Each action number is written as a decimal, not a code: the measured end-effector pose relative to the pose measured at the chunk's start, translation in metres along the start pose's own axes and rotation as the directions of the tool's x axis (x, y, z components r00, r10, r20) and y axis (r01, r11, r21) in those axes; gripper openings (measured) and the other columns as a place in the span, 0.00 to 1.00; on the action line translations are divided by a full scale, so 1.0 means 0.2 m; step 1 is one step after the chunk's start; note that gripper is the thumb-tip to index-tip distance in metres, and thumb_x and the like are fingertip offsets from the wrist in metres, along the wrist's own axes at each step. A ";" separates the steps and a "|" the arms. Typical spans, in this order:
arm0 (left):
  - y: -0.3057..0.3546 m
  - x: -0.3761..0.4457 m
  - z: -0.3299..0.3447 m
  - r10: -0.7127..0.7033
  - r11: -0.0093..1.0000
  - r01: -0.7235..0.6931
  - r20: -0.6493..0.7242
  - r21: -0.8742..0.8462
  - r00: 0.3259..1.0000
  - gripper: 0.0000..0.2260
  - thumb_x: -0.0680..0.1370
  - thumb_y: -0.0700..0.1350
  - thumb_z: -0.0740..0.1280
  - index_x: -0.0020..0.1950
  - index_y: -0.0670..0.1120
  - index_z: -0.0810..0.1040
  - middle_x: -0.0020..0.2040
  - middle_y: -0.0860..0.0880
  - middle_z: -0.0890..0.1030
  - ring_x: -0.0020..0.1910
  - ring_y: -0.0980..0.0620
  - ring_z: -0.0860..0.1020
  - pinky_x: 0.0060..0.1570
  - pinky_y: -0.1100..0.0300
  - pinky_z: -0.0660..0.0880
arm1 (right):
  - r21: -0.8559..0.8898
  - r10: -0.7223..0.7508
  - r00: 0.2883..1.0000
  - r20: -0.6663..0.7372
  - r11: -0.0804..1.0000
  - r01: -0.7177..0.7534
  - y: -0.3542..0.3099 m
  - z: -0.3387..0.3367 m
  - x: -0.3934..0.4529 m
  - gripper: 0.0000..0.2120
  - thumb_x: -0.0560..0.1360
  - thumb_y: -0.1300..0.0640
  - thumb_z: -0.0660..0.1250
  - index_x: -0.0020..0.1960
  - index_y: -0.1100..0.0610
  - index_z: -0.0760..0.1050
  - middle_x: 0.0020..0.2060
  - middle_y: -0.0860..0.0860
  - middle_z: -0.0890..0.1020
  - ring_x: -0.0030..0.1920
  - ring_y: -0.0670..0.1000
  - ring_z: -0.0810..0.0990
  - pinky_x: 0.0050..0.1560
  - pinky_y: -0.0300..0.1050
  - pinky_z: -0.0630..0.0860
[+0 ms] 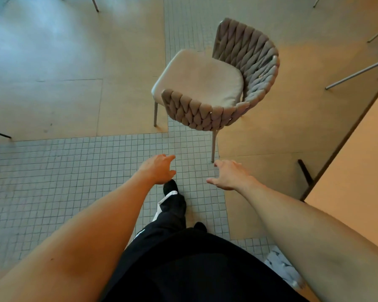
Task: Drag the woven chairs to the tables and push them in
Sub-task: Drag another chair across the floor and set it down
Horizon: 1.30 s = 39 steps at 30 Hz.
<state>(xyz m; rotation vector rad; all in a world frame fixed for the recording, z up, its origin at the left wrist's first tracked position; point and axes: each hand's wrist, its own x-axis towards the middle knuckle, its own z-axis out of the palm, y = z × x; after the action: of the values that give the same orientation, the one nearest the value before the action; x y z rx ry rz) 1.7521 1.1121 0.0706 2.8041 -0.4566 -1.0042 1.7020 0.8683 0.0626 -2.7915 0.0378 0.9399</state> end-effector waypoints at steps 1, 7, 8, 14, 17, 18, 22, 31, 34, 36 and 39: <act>0.00 0.07 -0.04 0.004 1.000 -0.004 0.000 0.000 1.000 0.30 0.82 0.54 0.64 0.81 0.51 0.59 0.77 0.45 0.67 0.74 0.43 0.68 0.67 0.46 0.70 | -0.001 0.016 1.000 0.000 1.000 -0.016 0.01 -0.04 0.05 0.35 0.75 0.33 0.67 0.74 0.52 0.69 0.69 0.53 0.77 0.69 0.58 0.73 0.70 0.58 0.69; -0.05 0.42 -0.30 0.032 0.999 -0.032 0.002 -0.010 0.999 0.31 0.81 0.55 0.65 0.81 0.51 0.57 0.77 0.46 0.68 0.74 0.44 0.68 0.69 0.45 0.70 | 0.007 0.093 0.995 0.027 0.996 -0.093 0.04 -0.29 0.30 0.36 0.76 0.34 0.68 0.75 0.55 0.68 0.70 0.55 0.75 0.70 0.60 0.72 0.69 0.56 0.70; -0.06 0.48 -0.34 0.039 0.999 -0.039 0.002 -0.016 0.999 0.31 0.81 0.55 0.65 0.81 0.51 0.57 0.77 0.46 0.67 0.74 0.44 0.68 0.69 0.45 0.70 | 0.013 0.094 0.995 0.024 0.995 -0.095 0.05 -0.33 0.34 0.35 0.76 0.35 0.68 0.74 0.55 0.68 0.69 0.55 0.76 0.69 0.59 0.72 0.68 0.56 0.71; -0.09 0.75 -0.52 0.091 0.996 -0.090 0.019 -0.018 0.996 0.32 0.81 0.54 0.66 0.81 0.50 0.58 0.77 0.45 0.68 0.74 0.43 0.67 0.70 0.45 0.69 | 0.034 0.095 0.995 0.015 0.995 -0.096 0.05 -0.53 0.57 0.32 0.76 0.36 0.68 0.72 0.54 0.70 0.67 0.56 0.77 0.68 0.59 0.74 0.67 0.56 0.72; -0.08 0.87 -0.58 0.118 0.993 -0.119 0.034 0.009 0.992 0.32 0.80 0.54 0.67 0.81 0.50 0.59 0.75 0.44 0.69 0.73 0.42 0.67 0.69 0.44 0.70 | 0.022 0.097 0.995 -0.008 0.995 -0.097 0.09 -0.63 0.67 0.30 0.76 0.36 0.69 0.70 0.54 0.72 0.67 0.56 0.78 0.67 0.60 0.74 0.66 0.56 0.72; -0.07 0.91 -0.60 0.127 0.992 -0.127 0.033 0.018 0.991 0.32 0.80 0.54 0.68 0.80 0.50 0.60 0.75 0.45 0.70 0.73 0.42 0.67 0.69 0.44 0.70 | 0.010 0.096 0.995 -0.015 0.995 -0.096 0.11 -0.66 0.71 0.31 0.76 0.36 0.68 0.70 0.54 0.72 0.67 0.56 0.77 0.68 0.60 0.74 0.67 0.56 0.71; 0.00 1.08 -0.66 0.128 0.991 -0.128 0.021 0.041 0.992 0.30 0.78 0.55 0.69 0.78 0.49 0.64 0.73 0.45 0.71 0.72 0.42 0.69 0.67 0.44 0.72 | -0.003 0.097 0.995 -0.006 0.995 -0.097 0.24 -0.76 0.90 0.32 0.74 0.36 0.70 0.71 0.53 0.71 0.68 0.56 0.76 0.69 0.60 0.72 0.67 0.58 0.72; 0.23 1.45 -0.61 0.090 0.985 -0.089 0.001 0.148 0.996 0.36 0.76 0.60 0.71 0.79 0.51 0.61 0.76 0.46 0.67 0.76 0.42 0.61 0.76 0.38 0.54 | -0.294 0.030 0.993 0.112 0.956 0.004 0.67 -0.92 1.33 0.39 0.71 0.33 0.72 0.74 0.51 0.67 0.71 0.56 0.71 0.72 0.60 0.67 0.70 0.61 0.67; 0.28 1.56 -0.55 0.064 0.980 -0.075 0.066 0.187 0.996 0.36 0.75 0.63 0.70 0.79 0.53 0.61 0.75 0.47 0.68 0.77 0.43 0.59 0.74 0.30 0.47 | -0.399 0.016 0.983 0.184 0.915 0.060 0.81 -0.96 1.46 0.43 0.67 0.31 0.74 0.75 0.48 0.66 0.71 0.54 0.71 0.73 0.59 0.67 0.70 0.61 0.65; 0.31 1.61 -0.53 0.041 0.977 -0.063 0.109 0.202 0.993 0.35 0.74 0.63 0.70 0.78 0.55 0.62 0.74 0.48 0.69 0.77 0.43 0.60 0.72 0.26 0.44 | -0.463 0.021 0.967 0.253 0.880 0.102 0.89 -0.98 1.53 0.44 0.66 0.31 0.75 0.75 0.47 0.65 0.70 0.52 0.71 0.72 0.58 0.67 0.71 0.60 0.64; 0.37 1.65 -0.50 -0.004 0.971 -0.030 0.140 0.238 0.990 0.32 0.74 0.62 0.71 0.75 0.56 0.66 0.70 0.48 0.72 0.74 0.42 0.64 0.67 0.21 0.40 | -0.591 0.033 0.942 0.334 0.786 0.182 0.98 -0.99 1.62 0.43 0.64 0.30 0.75 0.73 0.46 0.66 0.68 0.50 0.73 0.71 0.56 0.69 0.69 0.59 0.62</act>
<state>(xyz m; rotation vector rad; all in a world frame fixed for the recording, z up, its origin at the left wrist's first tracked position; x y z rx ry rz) 2.0405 0.9374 -0.0330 2.9445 -0.6542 -1.2252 2.0608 0.6509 -0.0122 -3.1020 -0.5249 1.6348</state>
